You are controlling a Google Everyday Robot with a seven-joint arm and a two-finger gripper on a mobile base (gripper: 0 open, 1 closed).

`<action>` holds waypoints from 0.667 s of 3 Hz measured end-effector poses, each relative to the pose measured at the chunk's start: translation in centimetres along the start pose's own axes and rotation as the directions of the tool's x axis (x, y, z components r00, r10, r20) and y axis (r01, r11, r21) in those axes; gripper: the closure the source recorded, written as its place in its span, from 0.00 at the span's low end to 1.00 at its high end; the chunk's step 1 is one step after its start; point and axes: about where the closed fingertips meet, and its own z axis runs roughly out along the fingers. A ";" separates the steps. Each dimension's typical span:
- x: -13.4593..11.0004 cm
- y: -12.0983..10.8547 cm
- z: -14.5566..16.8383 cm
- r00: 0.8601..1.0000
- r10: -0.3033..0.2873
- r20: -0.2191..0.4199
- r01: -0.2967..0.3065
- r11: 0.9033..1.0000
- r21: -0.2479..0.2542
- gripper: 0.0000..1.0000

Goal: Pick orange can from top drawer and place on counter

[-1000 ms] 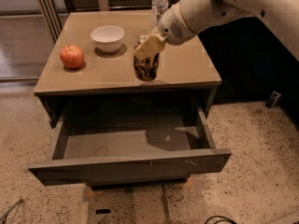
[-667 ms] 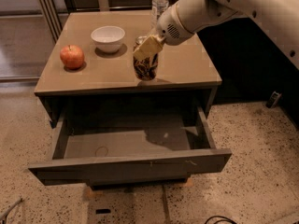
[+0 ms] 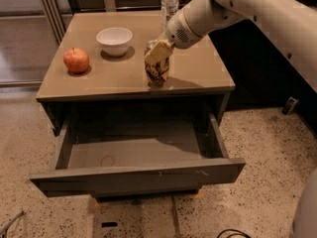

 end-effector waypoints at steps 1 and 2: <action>0.7 -1.2 1.0 1.000 0.007 0.005 -0.007 1.000 0.003 1.00; 1.3 -2.2 2.1 1.000 0.025 0.016 -0.025 1.000 0.006 1.00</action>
Offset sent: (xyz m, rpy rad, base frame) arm 0.0395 -0.0096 -0.0302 0.0397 0.0039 -0.0440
